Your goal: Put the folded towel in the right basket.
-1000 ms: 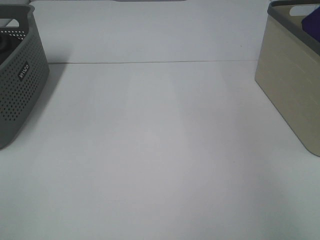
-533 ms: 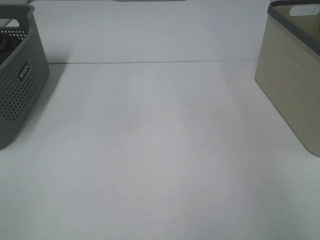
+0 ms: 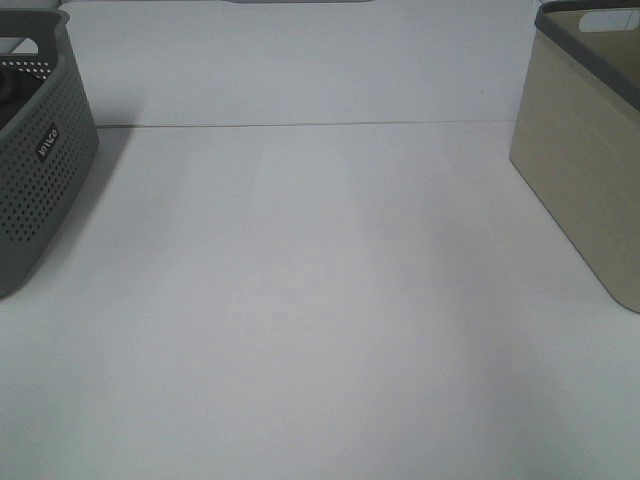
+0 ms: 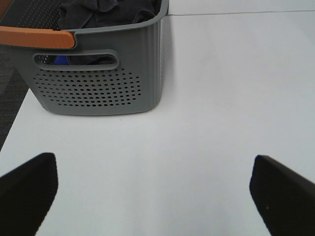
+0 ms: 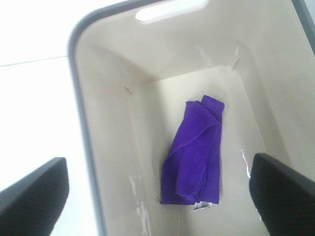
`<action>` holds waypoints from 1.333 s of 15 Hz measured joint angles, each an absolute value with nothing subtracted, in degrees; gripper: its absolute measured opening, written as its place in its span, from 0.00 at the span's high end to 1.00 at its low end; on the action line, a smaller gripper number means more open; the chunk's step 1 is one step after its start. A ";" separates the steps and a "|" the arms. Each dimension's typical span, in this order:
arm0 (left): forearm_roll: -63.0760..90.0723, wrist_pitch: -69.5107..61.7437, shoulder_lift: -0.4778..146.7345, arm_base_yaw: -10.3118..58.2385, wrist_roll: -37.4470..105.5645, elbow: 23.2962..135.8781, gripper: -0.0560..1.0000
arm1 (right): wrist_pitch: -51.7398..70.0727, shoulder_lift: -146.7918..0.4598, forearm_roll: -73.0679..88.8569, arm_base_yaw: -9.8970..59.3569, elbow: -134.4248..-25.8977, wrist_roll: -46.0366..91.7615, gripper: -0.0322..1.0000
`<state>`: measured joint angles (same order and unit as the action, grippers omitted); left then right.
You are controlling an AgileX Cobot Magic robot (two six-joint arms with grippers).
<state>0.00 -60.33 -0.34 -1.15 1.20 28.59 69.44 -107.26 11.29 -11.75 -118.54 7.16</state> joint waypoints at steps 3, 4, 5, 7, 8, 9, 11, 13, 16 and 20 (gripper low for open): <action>0.00 -60.33 -0.34 -1.15 1.20 28.59 0.01 | 67.95 -92.93 11.12 -5.61 -106.11 8.48 0.04; 0.00 -60.33 -0.34 -1.15 1.20 28.59 0.01 | 65.32 -87.49 11.23 -3.95 -98.49 8.25 0.04; 0.00 -60.33 -0.34 -1.15 1.20 28.59 0.01 | 62.62 -80.27 11.17 -2.86 -90.58 8.14 0.04; 0.00 -60.33 -0.34 -1.15 1.20 28.59 0.01 | 57.12 -65.72 12.26 -2.29 -73.05 8.02 0.04; 0.00 -60.33 -0.34 -1.15 1.20 28.59 0.01 | 56.04 -61.54 12.55 -2.29 -68.70 8.02 0.04; 0.00 -60.33 -0.34 -1.15 1.20 28.59 0.01 | 54.83 -53.86 12.72 -2.29 -61.36 8.42 0.04; 0.00 -60.33 -0.34 -1.15 1.20 28.59 0.01 | 54.14 -38.79 12.83 -2.29 -48.53 10.20 0.05; 0.00 -60.33 -0.34 -1.15 1.20 28.59 0.01 | 54.14 -26.99 11.97 -2.29 -39.30 11.46 0.05; 0.00 -60.33 -0.34 -1.15 1.20 28.59 0.01 | 54.83 -9.51 11.40 -2.29 -30.14 11.52 0.05; 0.00 -60.33 -0.34 -1.15 1.20 28.59 0.01 | 62.74 0.17 9.11 -2.29 -29.68 11.52 0.05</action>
<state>0.00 -60.33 -0.34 -1.15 1.20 28.59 62.74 0.17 9.11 -2.29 -29.68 11.52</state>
